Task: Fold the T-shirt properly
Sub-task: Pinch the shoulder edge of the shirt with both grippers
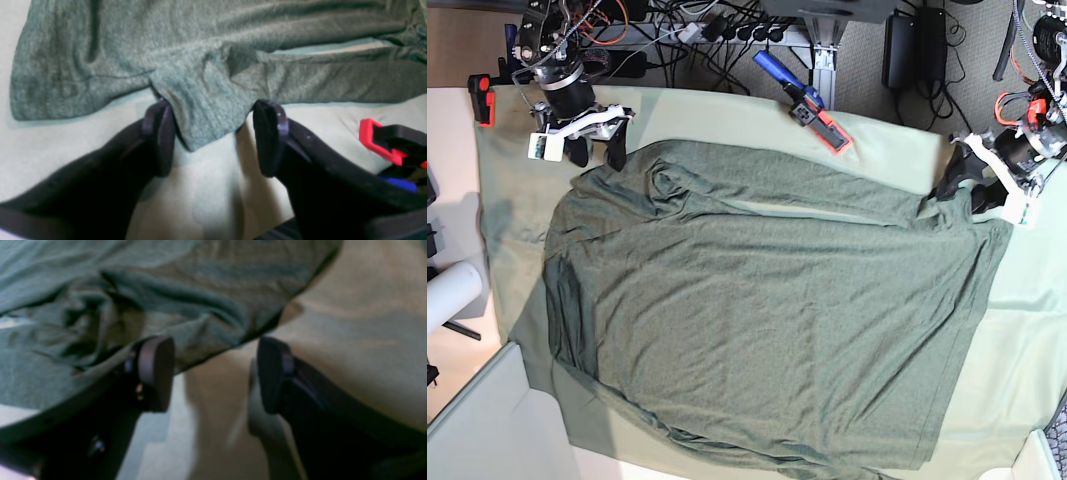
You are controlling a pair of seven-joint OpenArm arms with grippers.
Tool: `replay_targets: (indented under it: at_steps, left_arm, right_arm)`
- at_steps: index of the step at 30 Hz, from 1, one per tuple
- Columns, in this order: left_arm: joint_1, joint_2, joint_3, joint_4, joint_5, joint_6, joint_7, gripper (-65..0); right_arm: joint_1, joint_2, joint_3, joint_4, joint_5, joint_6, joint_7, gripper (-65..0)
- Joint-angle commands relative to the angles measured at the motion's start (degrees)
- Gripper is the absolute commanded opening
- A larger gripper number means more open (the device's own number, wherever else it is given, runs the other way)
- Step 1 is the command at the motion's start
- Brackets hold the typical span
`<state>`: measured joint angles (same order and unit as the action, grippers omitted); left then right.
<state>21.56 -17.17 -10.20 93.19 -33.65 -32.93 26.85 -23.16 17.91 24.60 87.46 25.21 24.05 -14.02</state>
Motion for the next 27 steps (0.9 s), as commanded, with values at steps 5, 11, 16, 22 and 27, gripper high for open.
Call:
replay_targets:
  at_steps: [5,11,16,22,27]
  left_arm:
    - [-0.15,-0.46,-0.28,0.48,-0.42,0.26,1.14,-41.5]
    - [-0.31,-0.44,-0.28,0.48,-0.39,0.11,1.53,-53.1]
    - [-0.33,-0.46,-0.28,0.48,1.7,0.09,1.73,-65.0]
    - [-0.31,-0.46,-0.28,0.5,2.54,-7.07,2.1,-65.0]
    - [-0.46,-0.48,-0.42,0.5,-0.22,-7.07,1.92,-65.0]
  right_arm:
    - [1.27,0.52,0.5,0.15,0.96,-0.04,1.36,-26.4]
    - [2.4,-1.36,0.5,-0.07,0.92,0.0,1.36,-26.7]
    - [3.82,-2.97,0.48,-2.69,0.94,0.04,1.38,-33.5]
    - [4.92,-4.63,0.5,-3.69,-1.31,0.15,1.57,-62.1]
    - [5.03,-4.57,0.52,-3.54,-2.51,0.17,1.01,-65.0]
